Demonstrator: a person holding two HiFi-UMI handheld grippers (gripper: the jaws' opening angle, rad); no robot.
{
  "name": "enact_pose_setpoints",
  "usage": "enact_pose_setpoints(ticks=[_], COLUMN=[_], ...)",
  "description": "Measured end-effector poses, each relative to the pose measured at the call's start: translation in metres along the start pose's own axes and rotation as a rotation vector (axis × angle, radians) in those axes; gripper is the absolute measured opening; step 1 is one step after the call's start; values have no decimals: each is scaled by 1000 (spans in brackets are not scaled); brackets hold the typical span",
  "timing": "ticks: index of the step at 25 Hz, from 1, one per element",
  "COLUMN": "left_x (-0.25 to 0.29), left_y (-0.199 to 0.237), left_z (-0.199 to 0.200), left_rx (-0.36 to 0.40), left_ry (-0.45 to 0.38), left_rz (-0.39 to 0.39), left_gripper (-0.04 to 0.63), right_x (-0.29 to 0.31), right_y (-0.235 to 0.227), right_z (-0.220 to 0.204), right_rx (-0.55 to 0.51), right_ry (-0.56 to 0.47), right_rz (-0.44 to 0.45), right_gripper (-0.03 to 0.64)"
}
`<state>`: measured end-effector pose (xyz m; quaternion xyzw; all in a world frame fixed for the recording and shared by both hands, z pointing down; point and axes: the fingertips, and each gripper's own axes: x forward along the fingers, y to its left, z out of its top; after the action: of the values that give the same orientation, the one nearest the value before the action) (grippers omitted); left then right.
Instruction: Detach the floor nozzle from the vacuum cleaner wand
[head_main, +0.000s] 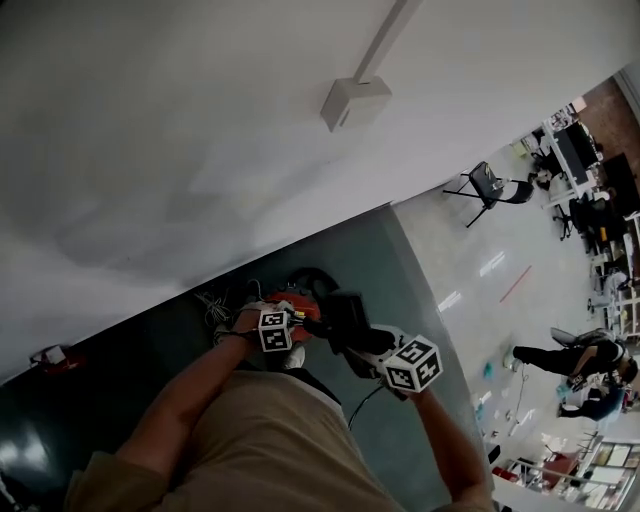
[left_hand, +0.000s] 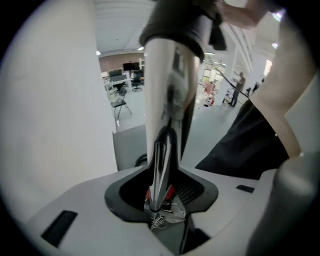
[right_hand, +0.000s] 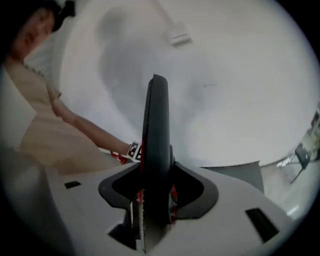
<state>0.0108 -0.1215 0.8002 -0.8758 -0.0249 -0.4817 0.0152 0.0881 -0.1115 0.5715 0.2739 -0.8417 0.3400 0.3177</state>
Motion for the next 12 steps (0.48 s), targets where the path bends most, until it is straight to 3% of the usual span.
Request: enact_pose_setpoints(ticks=[2,4,6,8,9,11,12], left_x=[-4,-9,-6,-3,-5,-18,-25], left_y=[-8,-17,-11,3,16,53,66], left_z=[-5,0,0,-12,-23,-49,-61], left_rx=[44,129,122,53,-20,-198,-239], left_ry=[12,-7,5,28,35,43,51], left_rz=[-16,-56,-53,-20,13,94,114], left_gripper=[153,153,153,153,153,153,153], right_x=[-3,-13,-15,-9,-9,-19,-25], right_y=[-2,-27,-30,-13,-3,6,4], right_z=[-3,0,4,7,8,10,9], right_rx=[43,190,228,179,175,243,289], right_ry=[-21,-83,-114,-127,-155,-253,-302], right_rz=[58,129,141,118,124,173,184], right_gripper=[197,189,183,177,175,173,173])
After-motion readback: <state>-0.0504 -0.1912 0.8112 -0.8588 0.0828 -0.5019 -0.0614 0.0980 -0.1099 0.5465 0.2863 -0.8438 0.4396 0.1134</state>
